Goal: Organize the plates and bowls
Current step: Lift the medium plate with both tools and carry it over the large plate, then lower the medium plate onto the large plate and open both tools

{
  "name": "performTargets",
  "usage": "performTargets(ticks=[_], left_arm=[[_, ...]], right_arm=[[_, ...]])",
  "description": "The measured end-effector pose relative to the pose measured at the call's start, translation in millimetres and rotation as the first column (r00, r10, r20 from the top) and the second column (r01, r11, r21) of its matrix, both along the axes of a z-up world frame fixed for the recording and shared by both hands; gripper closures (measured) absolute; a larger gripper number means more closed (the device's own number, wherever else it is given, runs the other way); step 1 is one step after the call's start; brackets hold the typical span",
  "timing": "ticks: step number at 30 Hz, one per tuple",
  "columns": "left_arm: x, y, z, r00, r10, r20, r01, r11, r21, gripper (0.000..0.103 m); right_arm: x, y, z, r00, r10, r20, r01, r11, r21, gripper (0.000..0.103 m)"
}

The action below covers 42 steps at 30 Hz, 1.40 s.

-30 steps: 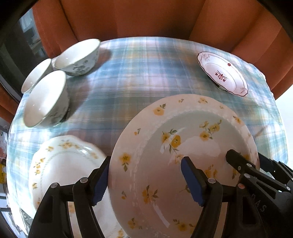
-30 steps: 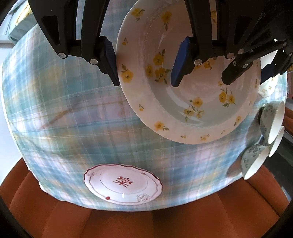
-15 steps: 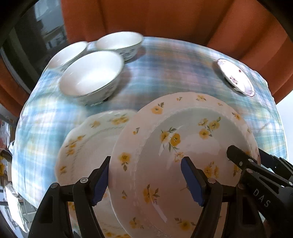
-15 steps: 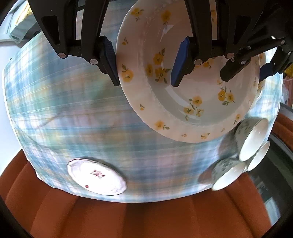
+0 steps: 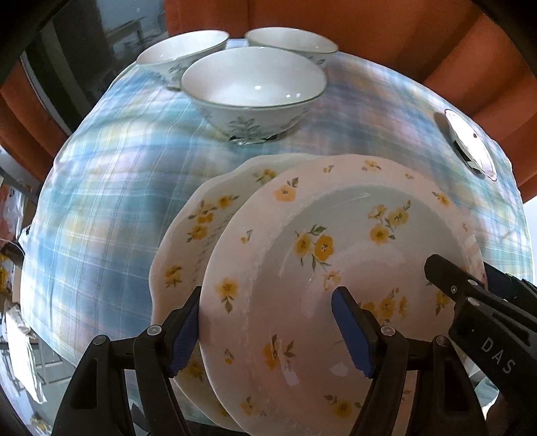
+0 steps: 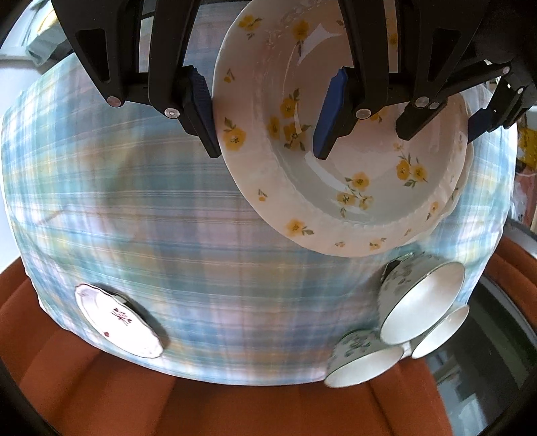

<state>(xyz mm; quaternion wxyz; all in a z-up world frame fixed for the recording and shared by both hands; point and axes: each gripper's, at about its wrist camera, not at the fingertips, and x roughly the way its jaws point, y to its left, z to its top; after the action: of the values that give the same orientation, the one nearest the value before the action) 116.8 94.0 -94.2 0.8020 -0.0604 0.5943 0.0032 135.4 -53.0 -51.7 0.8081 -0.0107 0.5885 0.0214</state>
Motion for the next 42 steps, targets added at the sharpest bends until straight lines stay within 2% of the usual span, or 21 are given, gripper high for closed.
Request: performTargets(ticks=[6,14,23,28,35,39,42], left_arm=[[1.5,4.3,-8.0,1.0,0.001,-0.008,-0.001,1.0,0.002,0.027],[7.2,-2.3,-10.1,1.0,0.006,-0.021,-0.005,0.999,0.044,0.023],[11.1,-8.6,-11.8,0.999,0.019,-0.033,-0.016,0.995,0.102,0.018],[10.6,-12.0,-10.7,0.999,0.028,-0.019,-0.025,0.99,0.137,0.018],[4.2,-13.7,-3.1,0.999,0.037,-0.011,-0.035,0.991,0.13,0.018],[0.4,-16.0,12.1,0.999,0.007,0.042,-0.013,0.991,0.131,0.018],[0.1,-15.4,12.1,0.999,-0.011,0.033,0.007,0.993,0.12,0.018]], right_arm=[[7.1,9.8,-11.1,0.999,0.012,-0.031,-0.013,1.0,-0.025,0.043],[12.3,7.7,-16.6,0.999,0.013,-0.046,-0.014,1.0,-0.024,0.045],[11.0,5.5,-15.3,0.998,0.053,-0.03,-0.053,0.999,-0.009,0.052],[7.5,-1.3,-12.7,0.998,0.059,-0.022,-0.058,0.998,0.023,0.06],[0.1,-0.2,-4.9,0.996,0.09,0.003,-0.09,0.996,0.012,0.065],[-1.9,-2.7,-4.0,0.997,0.078,0.0,-0.078,0.997,0.021,0.066],[-3.5,-0.7,-4.4,0.997,0.072,-0.003,-0.072,0.997,0.013,0.066]])
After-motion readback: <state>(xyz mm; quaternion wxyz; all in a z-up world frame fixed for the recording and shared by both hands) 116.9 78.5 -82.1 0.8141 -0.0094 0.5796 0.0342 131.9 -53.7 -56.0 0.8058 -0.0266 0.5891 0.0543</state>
